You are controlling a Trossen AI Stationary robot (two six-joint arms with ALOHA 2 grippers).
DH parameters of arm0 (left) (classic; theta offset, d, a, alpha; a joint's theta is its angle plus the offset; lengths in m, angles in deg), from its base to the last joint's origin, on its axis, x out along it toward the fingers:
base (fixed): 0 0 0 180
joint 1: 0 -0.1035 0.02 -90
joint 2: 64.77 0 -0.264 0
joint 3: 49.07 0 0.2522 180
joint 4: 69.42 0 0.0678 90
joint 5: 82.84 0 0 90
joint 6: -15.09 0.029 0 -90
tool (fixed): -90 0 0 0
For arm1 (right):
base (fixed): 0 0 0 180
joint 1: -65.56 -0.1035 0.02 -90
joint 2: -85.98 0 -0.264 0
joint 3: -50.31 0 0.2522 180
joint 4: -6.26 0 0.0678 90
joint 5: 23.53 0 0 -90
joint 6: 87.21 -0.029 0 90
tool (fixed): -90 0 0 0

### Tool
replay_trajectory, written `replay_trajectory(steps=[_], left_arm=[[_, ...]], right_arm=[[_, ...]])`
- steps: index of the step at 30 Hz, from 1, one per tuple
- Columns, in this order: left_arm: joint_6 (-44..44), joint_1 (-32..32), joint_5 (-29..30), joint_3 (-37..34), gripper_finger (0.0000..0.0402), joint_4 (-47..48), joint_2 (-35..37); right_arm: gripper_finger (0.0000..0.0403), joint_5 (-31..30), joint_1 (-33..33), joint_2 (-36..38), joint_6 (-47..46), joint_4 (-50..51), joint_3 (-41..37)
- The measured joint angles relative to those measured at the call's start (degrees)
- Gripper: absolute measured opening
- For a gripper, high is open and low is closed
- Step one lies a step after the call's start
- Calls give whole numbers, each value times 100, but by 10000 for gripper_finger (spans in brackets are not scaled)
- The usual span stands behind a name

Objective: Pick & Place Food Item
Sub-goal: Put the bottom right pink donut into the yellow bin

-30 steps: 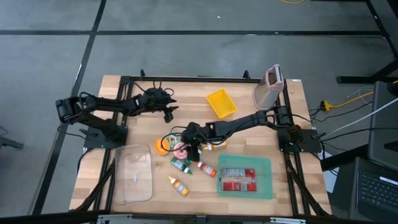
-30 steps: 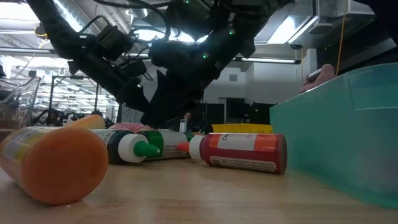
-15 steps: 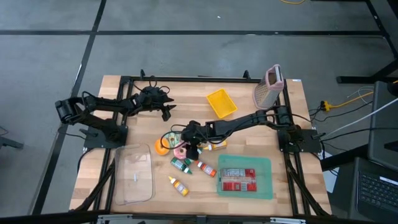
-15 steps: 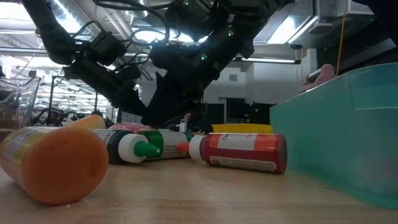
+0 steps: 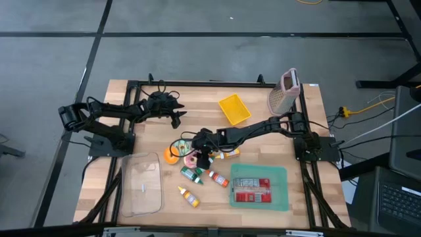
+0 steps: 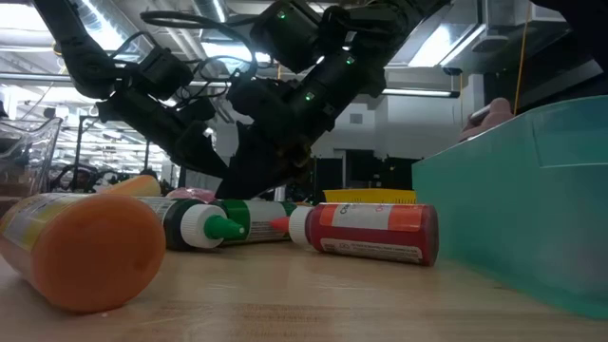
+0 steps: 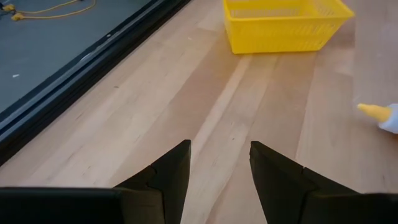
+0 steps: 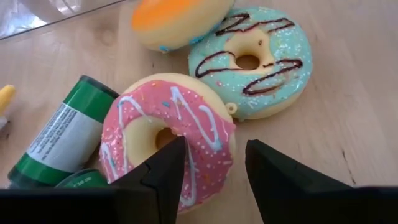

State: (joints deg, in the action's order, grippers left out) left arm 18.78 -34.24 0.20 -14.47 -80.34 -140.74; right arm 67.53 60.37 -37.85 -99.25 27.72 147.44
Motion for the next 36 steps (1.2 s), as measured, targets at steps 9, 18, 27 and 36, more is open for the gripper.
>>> replay_trajectory(steps=[9,18,27,36], left_arm=[[-12,0,-90,0,162,-79,0],[-8,0,-131,0,160,-83,0],[-7,0,-131,0,160,-81,0],[-2,0,-131,0,157,-81,0]], right_arm=[[75,81,0,-55,-57,-13,0],[11,297,37,-55,-65,-42,-2],[2,128,73,350,-90,73,-7],[1,-908,169,1783,-14,1395,-4]])
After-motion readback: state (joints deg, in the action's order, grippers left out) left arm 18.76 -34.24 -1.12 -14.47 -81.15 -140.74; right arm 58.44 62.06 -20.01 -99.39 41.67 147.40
